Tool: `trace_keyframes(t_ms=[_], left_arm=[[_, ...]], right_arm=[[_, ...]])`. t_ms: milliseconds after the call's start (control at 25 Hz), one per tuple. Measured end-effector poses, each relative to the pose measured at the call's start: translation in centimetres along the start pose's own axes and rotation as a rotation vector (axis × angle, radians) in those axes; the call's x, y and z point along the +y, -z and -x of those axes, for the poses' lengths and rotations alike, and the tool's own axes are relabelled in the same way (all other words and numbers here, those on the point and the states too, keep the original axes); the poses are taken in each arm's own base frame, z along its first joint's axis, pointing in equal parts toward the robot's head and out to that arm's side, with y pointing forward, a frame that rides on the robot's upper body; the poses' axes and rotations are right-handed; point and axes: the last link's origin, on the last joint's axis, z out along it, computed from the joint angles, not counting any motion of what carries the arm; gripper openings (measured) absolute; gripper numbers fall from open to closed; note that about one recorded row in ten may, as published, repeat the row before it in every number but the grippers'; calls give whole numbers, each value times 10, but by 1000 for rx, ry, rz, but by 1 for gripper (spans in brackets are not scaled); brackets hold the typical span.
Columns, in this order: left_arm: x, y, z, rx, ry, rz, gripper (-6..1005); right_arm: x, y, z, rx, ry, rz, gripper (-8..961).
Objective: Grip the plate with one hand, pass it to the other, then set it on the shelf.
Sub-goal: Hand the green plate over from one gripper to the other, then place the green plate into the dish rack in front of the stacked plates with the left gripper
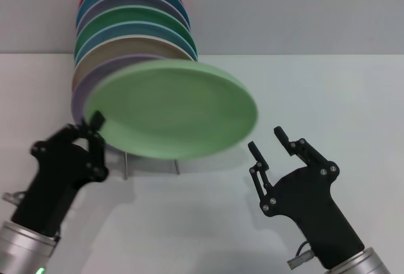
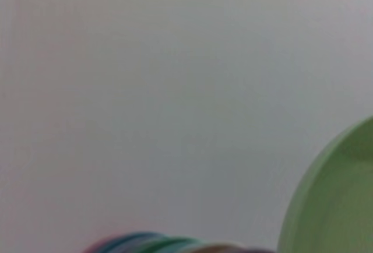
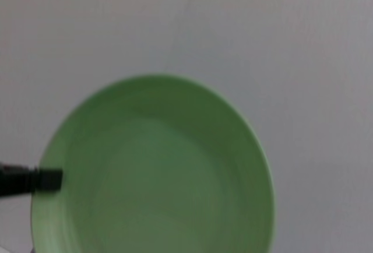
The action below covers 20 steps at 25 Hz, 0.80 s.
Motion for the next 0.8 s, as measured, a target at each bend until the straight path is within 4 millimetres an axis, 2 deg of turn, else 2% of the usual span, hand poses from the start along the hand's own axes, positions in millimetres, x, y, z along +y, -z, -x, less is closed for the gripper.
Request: trace_keyframes(t_ms=[120, 320, 520, 800], left_arm=[[-16, 2, -13, 86, -30, -65, 38], [-31, 2, -19, 114, -71, -113, 37], [-40, -2, -16, 90, -124, -118, 37], [-43, -3, -7, 25, -144, -116, 37]], right_arm=[[-1, -2, -2, 3, 5, 6, 371], [-3, -6, -6, 9, 18, 16, 370], [-4, -10, -7, 11, 21, 21, 370], [-8, -12, -8, 13, 28, 7, 370]])
